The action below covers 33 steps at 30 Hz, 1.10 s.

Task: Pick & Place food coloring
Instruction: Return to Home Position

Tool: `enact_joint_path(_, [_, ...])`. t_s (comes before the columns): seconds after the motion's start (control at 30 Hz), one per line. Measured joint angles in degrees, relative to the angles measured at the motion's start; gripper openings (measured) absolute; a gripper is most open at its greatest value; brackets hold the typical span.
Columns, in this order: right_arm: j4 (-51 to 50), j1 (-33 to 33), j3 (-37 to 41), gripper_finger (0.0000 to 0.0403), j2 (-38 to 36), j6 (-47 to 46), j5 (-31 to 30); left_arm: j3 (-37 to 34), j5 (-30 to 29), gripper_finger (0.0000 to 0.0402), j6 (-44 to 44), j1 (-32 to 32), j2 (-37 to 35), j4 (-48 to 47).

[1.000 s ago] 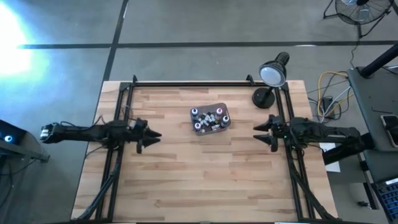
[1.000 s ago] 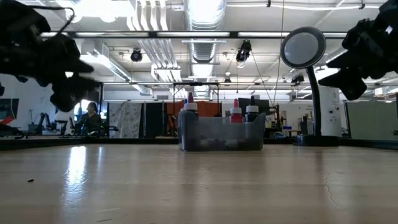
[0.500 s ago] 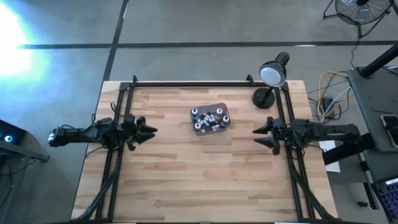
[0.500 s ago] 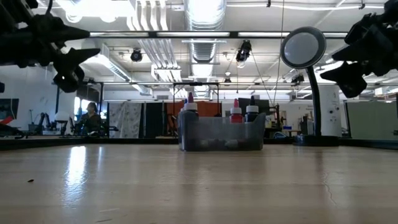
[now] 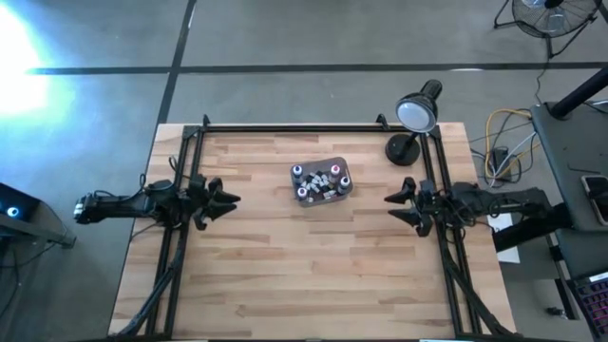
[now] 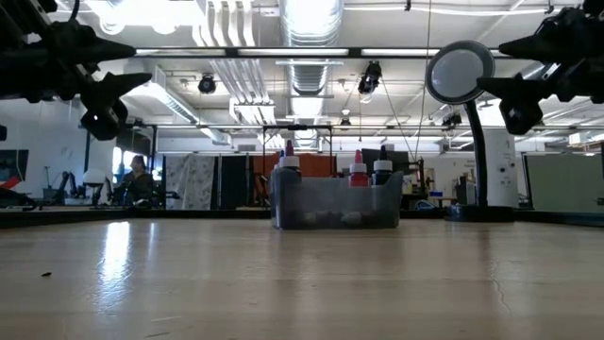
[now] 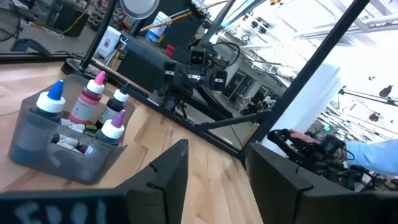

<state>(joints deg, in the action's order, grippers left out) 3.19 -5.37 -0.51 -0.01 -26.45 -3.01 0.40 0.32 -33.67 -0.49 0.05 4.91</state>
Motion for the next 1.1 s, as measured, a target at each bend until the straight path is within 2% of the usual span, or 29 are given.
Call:
enact_joint_path(0.57, [-0.06, 7.25, 0.00, 0.0228, 0.00, 0.02, -0.07, -0.07, 0.02, 0.0138, 0.00, 0.00, 0.00, -0.40])
enact_joint_path(1.1, [0.03, 7.42, 0.00, 0.0228, 0.17, 0.02, -0.09, -0.04, 0.02, 0.0138, 0.02, -0.02, 1.27, -0.86])
